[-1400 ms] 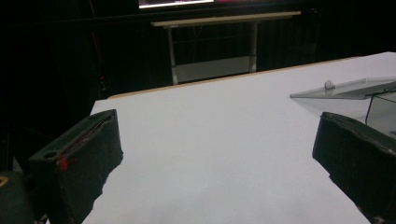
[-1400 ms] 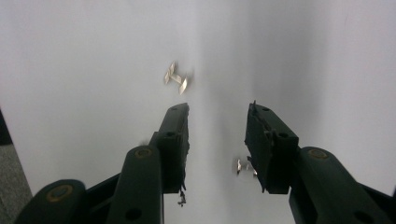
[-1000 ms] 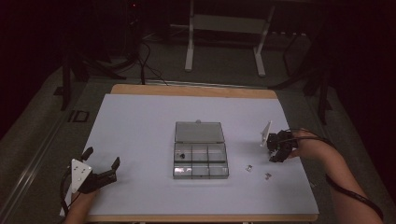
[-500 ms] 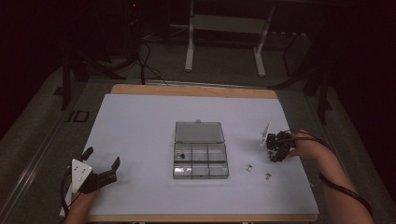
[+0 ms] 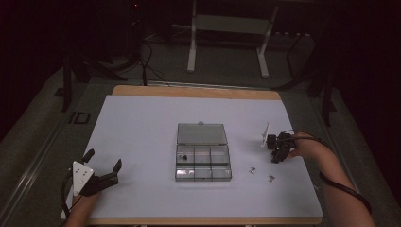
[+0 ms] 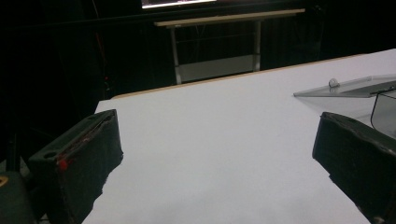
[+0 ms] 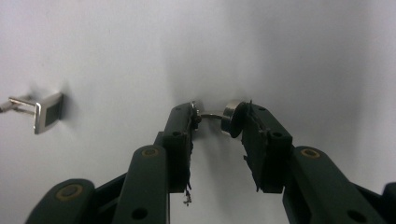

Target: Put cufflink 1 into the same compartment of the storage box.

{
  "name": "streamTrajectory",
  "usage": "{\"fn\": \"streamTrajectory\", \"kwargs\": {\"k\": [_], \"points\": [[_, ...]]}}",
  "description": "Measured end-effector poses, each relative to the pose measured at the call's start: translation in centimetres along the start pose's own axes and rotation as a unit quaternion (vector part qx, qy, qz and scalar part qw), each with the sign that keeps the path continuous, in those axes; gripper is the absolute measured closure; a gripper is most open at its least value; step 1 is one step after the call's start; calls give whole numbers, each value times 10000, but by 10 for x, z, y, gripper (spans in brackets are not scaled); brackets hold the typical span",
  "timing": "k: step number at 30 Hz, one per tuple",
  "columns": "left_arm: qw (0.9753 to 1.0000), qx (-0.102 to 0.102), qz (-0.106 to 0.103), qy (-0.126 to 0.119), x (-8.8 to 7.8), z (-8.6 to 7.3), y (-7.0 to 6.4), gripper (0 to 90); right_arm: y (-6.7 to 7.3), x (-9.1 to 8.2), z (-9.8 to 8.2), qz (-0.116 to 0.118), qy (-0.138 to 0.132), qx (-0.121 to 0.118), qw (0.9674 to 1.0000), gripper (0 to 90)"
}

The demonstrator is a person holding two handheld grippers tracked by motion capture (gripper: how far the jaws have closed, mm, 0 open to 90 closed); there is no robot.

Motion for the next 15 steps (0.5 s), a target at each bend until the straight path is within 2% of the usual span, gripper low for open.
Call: {"fn": "streamTrajectory", "kwargs": {"k": [5, 15], "points": [[10000, -1, -7, 1, 0, 0, 0, 24, 1, -7, 4, -59, -72, -10, 10000, 634], [10000, 4, -15, -8, 0, 0, 0, 24, 22, -29, 33, -52, -142, -363, 9992, 634]]}}
Point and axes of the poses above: each handheld gripper's, and its own axes: x roughly forward along the jaws, z roughly out of its top, y roughly to its left, the point moved 8 cm from there along x, roughly forward along the jaws, and after that the axes turned 14 degrees about z, right-handed, at the moved point
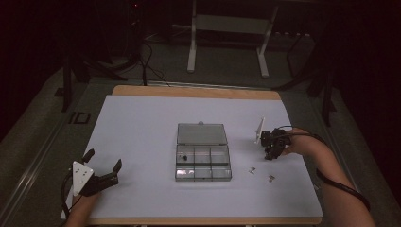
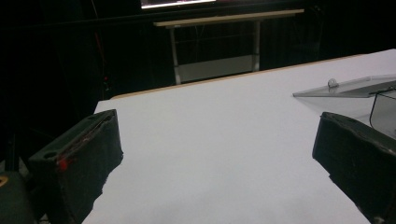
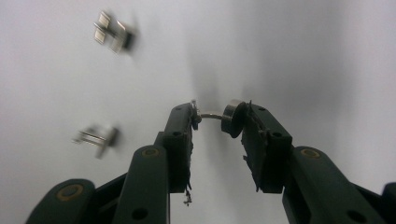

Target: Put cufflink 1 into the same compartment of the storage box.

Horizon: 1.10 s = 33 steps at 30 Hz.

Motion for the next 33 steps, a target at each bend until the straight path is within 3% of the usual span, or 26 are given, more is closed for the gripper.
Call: {"fn": "streamTrajectory", "kwargs": {"k": [18, 25, 26, 33], "points": [[10000, -6, -1, 0, 0, 0, 0, 24, 41, -34, 83, -122, -16, -850, 9963, 634], [10000, -3, 7, 1, 0, 0, 0, 24, 49, -38, 109, -110, -59, -1047, 9944, 634], [10000, 0, 6, 1, 0, 0, 0, 24, 54, -37, 123, -99, -55, -1156, 9932, 634], [10000, 2, -3, -7, 0, 0, 0, 24, 64, -32, 152, -67, -59, -1421, 9898, 634]]}}
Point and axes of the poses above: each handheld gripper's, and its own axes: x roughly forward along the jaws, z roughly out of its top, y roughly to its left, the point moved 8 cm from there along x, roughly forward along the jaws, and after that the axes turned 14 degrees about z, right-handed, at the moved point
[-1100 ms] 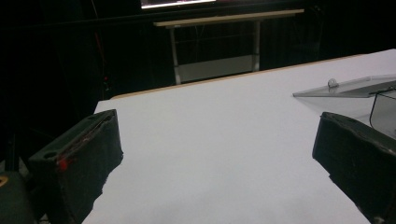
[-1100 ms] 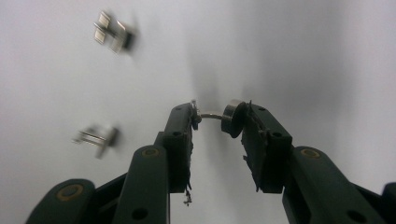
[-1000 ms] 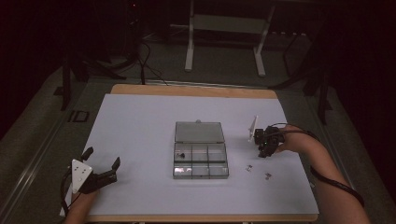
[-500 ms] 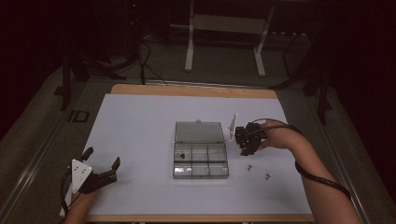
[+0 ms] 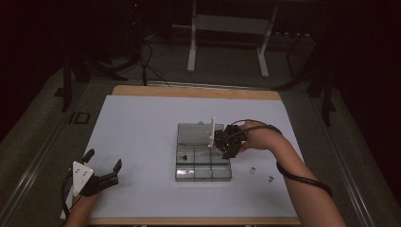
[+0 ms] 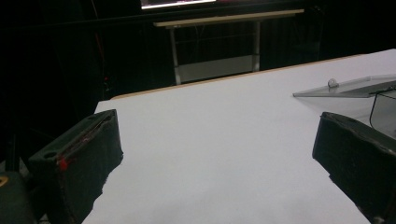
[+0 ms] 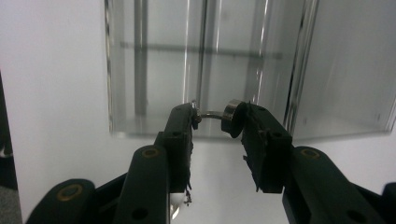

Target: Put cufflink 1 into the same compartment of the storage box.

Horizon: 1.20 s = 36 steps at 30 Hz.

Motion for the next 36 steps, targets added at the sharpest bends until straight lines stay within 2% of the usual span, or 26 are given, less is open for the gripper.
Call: {"fn": "streamTrajectory", "kwargs": {"k": [6, 11, 17, 20, 22, 25, 32, 36], "points": [[10000, 4, -3, -15, 0, 0, 0, 24, 1, 3, 22, 25, -153, -185, 9997, 634], [10000, -5, -12, -20, 0, 0, 0, 24, -1, 9, 42, 38, -270, -452, 9986, 634], [10000, -1, -14, -22, 0, 0, 0, 24, -6, 11, 68, 49, -607, -641, 9961, 634], [10000, 1, -14, -25, 0, 0, 0, 24, -9, 13, 80, 31, -833, -752, 9937, 634], [10000, -5, -20, -20, 0, 0, 0, 24, -12, 15, 87, 19, -1027, -741, 9919, 634], [10000, -14, -26, -25, 0, 0, 0, 24, -19, 20, 92, -16, -1183, -748, 9902, 634], [10000, -9, -33, -26, 0, 0, 0, 24, -35, 42, 94, -41, -1189, -618, 9910, 634], [10000, -5, -42, -26, 0, 0, 0, 24, -41, 55, 92, 11, -1009, -554, 9934, 633]]}}
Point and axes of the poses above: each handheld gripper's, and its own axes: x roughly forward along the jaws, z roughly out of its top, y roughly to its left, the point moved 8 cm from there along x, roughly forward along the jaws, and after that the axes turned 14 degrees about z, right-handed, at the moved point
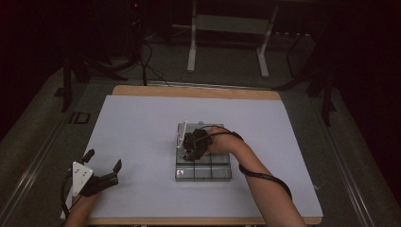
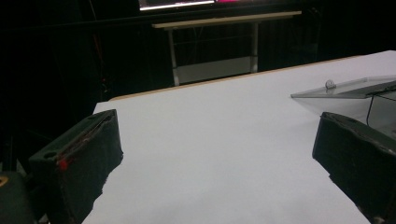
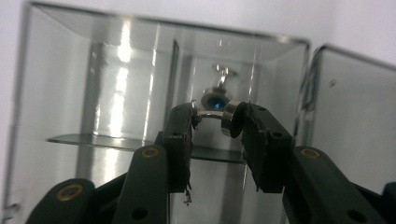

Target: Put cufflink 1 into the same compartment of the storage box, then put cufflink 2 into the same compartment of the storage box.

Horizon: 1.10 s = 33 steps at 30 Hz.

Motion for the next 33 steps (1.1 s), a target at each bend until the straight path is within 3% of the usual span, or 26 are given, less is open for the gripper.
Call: {"fn": "streamTrajectory", "kwargs": {"k": [4, 9, 15, 24, 28, 33], "points": [[10000, 3, -4, 0, 0, 0, 0, 24, -4, 7, -1, 22, 41, 47, 10000, 632], [10000, 13, -7, -1, 0, 0, 0, 24, -6, 13, 2, 52, 316, 31, 9995, 628], [10000, 14, -19, -3, 0, 0, 0, 24, -5, 11, 4, 102, 387, 76, 9992, 571], [10000, 35, -11, -8, 0, 0, -1, 24, 7, -21, 3, -63, 167, 226, 9996, 505], [10000, 37, -9, 10, 0, 0, -1, 24, 19, -36, -10, -154, 324, 236, 9991, 504], [10000, 49, -12, 16, 0, 0, -1, 24, 38, -56, -33, -273, 283, 373, 9985, 505]]}}
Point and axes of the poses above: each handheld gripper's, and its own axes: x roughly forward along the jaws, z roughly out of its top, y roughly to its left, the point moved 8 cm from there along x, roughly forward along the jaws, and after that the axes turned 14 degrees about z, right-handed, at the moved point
